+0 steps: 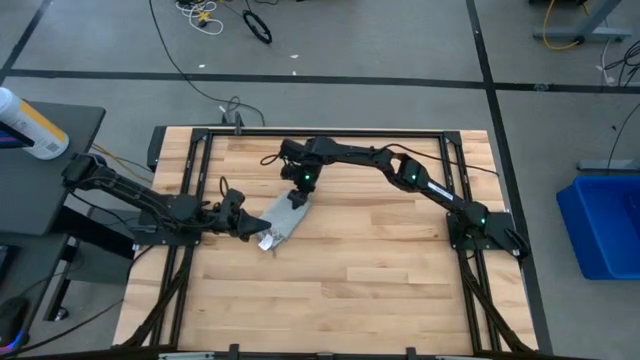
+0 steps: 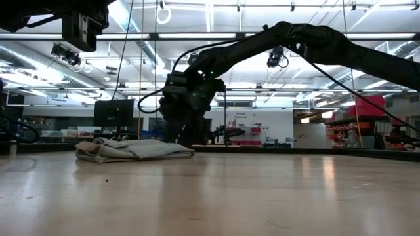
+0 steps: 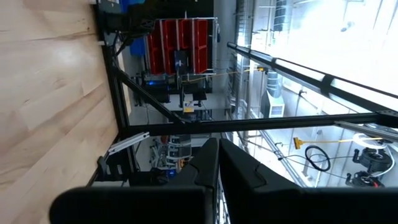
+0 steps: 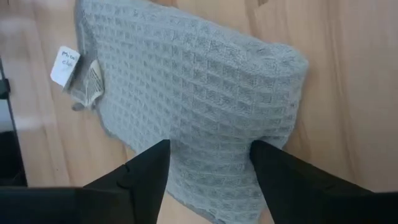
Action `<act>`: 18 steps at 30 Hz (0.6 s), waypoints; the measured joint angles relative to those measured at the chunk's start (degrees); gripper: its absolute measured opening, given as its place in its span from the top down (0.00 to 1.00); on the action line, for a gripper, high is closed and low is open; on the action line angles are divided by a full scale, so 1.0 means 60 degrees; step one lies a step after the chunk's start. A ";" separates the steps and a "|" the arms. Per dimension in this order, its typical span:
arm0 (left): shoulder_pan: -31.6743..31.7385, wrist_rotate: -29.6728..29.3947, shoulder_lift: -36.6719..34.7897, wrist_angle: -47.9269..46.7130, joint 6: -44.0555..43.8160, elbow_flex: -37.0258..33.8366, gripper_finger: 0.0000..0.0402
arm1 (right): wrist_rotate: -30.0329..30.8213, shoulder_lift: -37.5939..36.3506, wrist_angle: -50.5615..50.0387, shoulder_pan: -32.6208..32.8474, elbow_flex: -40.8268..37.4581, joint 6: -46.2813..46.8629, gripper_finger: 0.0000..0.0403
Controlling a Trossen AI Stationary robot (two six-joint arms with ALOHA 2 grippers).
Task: Fold microfiber towels
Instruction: Fold the gray microfiber towel
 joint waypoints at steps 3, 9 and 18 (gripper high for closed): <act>0.0000 0.0048 0.0000 -0.0012 -0.0015 0.0000 0.96 | 0.0003 -0.0030 0.0071 -0.0100 -0.0020 -0.0098 0.43; 0.0000 0.0241 0.0000 -0.0036 -0.0015 0.0000 0.96 | -0.0124 -0.0114 0.0046 -0.0499 -0.0044 0.0208 0.39; 0.0000 0.0281 0.0000 -0.0036 0.0015 0.0000 0.96 | 0.1173 -0.0710 -0.0047 -0.0100 -0.0044 0.0208 0.32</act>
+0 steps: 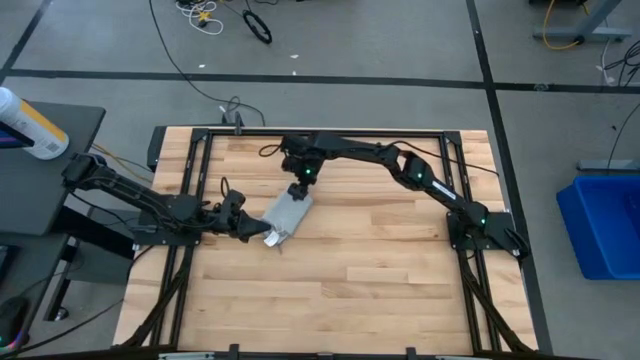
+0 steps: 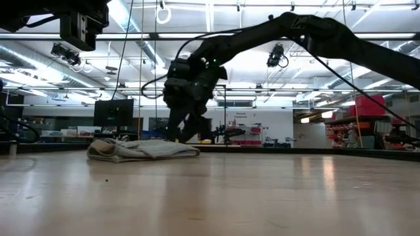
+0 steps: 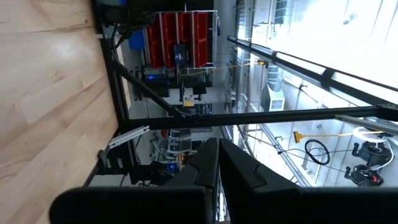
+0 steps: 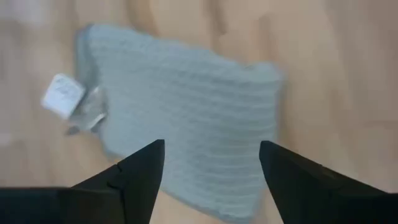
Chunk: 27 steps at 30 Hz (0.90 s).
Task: Fold microfiber towels
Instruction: Fold the gray microfiber towel
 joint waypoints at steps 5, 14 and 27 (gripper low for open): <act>-0.0002 0.0005 0.0000 -0.0007 0.0025 0.0000 0.96 | 0.0435 -0.0139 -0.0027 -0.0029 0.0000 0.0018 0.35; 0.0000 0.0018 0.0000 0.0002 0.0028 0.0000 0.96 | 0.0368 -0.0139 -0.0485 -0.0039 0.0000 -0.0385 0.32; 0.0000 0.0212 0.0000 0.0022 0.0060 0.0000 0.96 | 0.0283 0.0018 -0.2242 -0.0014 0.0004 -0.0370 0.33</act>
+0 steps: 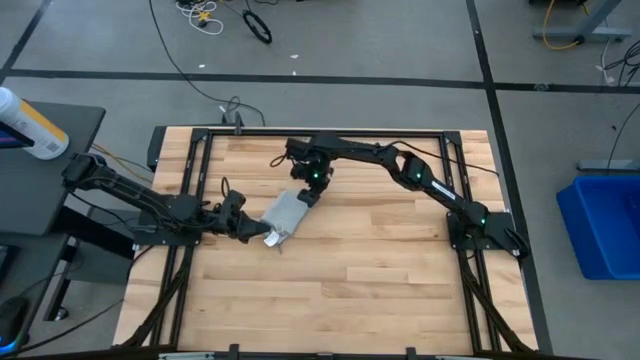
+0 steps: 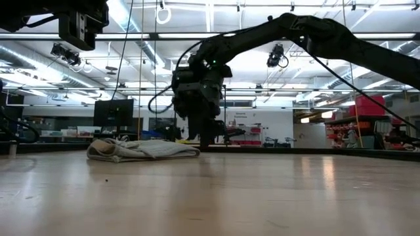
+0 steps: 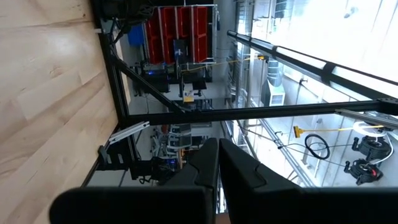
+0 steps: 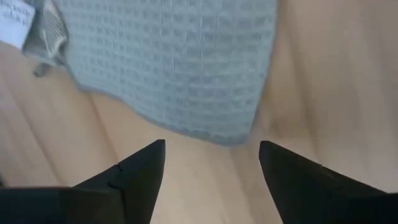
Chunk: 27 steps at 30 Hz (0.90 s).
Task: Fold microfiber towels
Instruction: Fold the gray microfiber towel
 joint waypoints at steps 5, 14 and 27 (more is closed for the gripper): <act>-0.0001 0.0026 -0.0003 0.0038 0.0028 0.0000 0.96 | -0.1104 0.0303 0.0394 -0.0290 0.0004 0.0690 0.32; -0.0004 0.0041 -0.0001 0.0029 0.0035 0.0004 0.96 | -0.1407 0.0510 0.0852 -0.0342 0.0015 0.0914 0.32; -0.0004 0.0105 0.0000 -0.0020 -0.0005 0.0004 0.96 | -0.1674 0.0644 0.1104 -0.0342 0.0015 0.0962 0.53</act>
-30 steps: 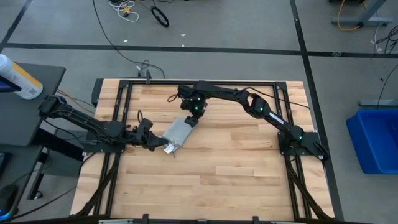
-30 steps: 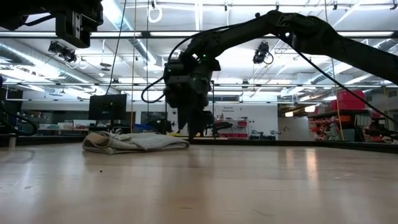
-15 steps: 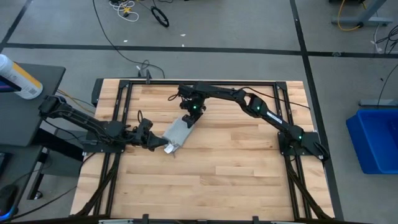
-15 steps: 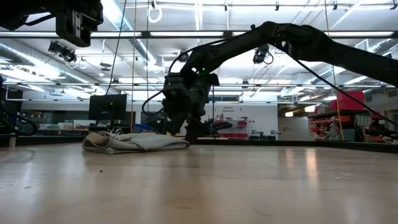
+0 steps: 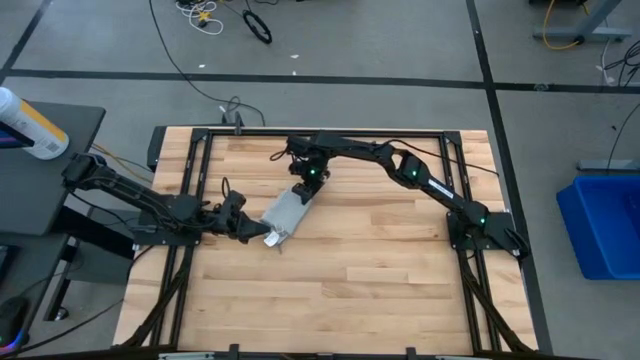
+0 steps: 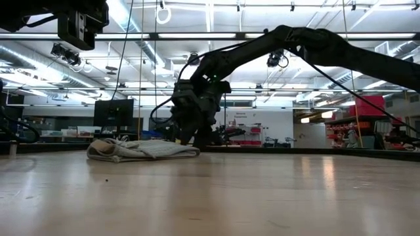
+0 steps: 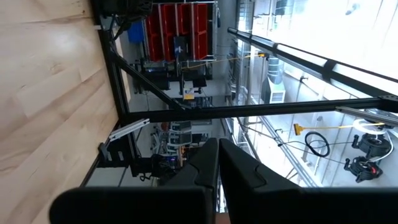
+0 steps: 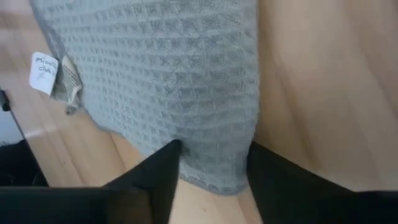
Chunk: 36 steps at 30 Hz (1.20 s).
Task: Fold microfiber towels
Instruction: Fold the gray microfiber towel
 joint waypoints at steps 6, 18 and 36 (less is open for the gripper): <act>0.0000 -0.0022 0.0000 -0.0244 -0.0004 0.0000 0.96 | -0.0229 0.0033 0.0320 0.0033 -0.0018 -0.0105 0.82; 0.0003 -0.0138 -0.0001 -0.0328 -0.0012 0.0000 0.96 | 0.1302 -0.0667 0.0299 0.0254 -0.0015 0.0182 0.99; 0.0378 -0.0570 0.0612 -0.3046 -0.0579 0.0001 0.99 | 0.2513 -0.1170 0.0288 0.0681 -0.0011 -0.0262 0.99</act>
